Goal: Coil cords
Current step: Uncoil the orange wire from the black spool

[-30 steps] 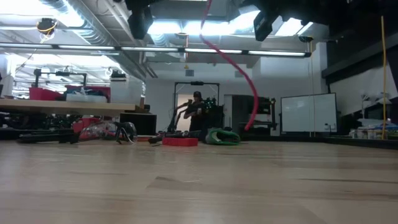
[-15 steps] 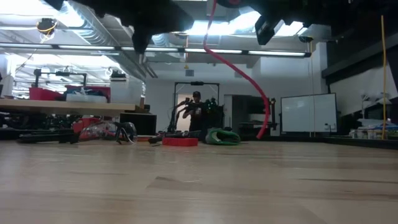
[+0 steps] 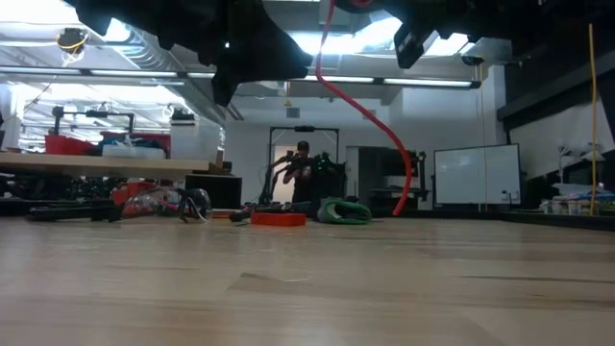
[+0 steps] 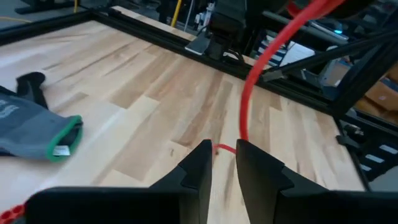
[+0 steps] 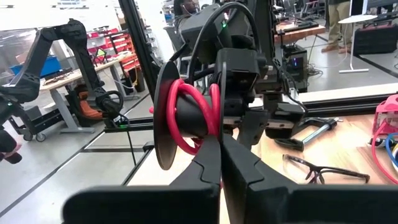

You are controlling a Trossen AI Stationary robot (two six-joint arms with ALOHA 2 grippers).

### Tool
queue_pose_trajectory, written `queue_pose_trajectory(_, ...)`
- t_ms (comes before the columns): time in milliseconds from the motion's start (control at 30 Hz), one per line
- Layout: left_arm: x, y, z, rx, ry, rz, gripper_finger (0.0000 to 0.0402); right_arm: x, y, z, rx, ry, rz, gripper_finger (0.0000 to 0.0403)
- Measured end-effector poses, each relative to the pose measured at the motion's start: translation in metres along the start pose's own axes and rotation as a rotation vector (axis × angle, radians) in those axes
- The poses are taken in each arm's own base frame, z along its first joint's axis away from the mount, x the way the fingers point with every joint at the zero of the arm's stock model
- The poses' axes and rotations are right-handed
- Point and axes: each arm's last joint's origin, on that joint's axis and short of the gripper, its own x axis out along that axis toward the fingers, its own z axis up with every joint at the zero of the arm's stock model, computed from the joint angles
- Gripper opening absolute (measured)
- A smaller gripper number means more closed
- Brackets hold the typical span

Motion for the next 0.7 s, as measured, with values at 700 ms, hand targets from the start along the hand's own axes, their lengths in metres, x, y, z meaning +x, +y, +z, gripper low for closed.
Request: queue_pose_trajectory(700,0.0016,0.0029,0.0019,-0.068,-0.001,-0.006,0.0162,-0.0001,-0.0030,-0.0007,-0.050,-0.004,-0.098,0.0000)
